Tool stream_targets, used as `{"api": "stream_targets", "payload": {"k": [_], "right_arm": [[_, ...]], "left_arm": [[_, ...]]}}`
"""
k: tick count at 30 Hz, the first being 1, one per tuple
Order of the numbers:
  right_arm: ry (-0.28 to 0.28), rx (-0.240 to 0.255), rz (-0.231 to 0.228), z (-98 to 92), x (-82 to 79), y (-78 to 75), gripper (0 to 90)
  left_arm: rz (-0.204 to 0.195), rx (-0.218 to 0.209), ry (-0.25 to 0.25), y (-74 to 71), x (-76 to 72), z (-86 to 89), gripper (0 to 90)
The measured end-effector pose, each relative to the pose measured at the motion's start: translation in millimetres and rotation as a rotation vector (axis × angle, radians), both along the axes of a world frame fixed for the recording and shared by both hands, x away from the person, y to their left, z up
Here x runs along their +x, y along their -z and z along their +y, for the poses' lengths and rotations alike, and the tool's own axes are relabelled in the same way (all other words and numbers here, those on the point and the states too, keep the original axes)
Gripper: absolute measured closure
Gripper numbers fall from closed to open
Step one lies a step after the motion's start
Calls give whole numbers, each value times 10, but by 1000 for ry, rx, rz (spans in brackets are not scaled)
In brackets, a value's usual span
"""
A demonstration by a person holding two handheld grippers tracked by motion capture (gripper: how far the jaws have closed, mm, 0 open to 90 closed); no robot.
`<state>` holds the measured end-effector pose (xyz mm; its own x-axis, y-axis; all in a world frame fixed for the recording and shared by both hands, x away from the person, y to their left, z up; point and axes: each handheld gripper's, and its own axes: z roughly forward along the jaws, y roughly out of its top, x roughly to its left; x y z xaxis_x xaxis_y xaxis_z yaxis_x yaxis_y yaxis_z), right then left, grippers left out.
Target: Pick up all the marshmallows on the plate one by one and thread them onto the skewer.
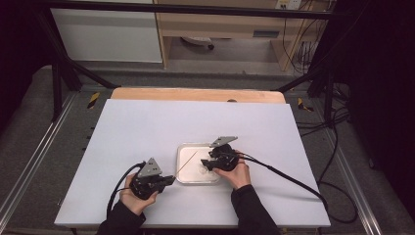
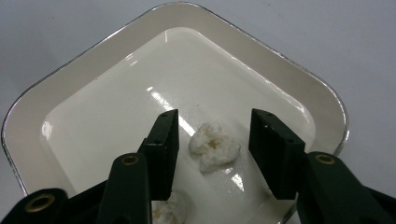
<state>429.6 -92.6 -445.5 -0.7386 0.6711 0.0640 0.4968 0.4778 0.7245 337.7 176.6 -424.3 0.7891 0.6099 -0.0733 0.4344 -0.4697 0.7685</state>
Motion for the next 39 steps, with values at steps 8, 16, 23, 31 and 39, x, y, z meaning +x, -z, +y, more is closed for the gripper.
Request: {"api": "stream_targets", "payload": {"k": [8, 16, 23, 31, 39], "right_arm": [[-11, -11, -6, 7, -22, 34, 604], [1, -16, -33, 0, -45, 50, 675], [5, 11, -13, -18, -35, 40, 709], [-1, 56, -15, -95, -48, -80, 723], [10, 134, -11, -269, -141, -234, 724]], "left_arm": [[-4, -2, -5, 2, -2, -4, 885], [-6, -3, -2, 3, -7, -18, 885], [-8, -5, -1, 0, -10, -16, 885], [-13, -8, 1, -5, -17, -21, 885], [-21, -13, 6, -6, -31, -42, 885]]}}
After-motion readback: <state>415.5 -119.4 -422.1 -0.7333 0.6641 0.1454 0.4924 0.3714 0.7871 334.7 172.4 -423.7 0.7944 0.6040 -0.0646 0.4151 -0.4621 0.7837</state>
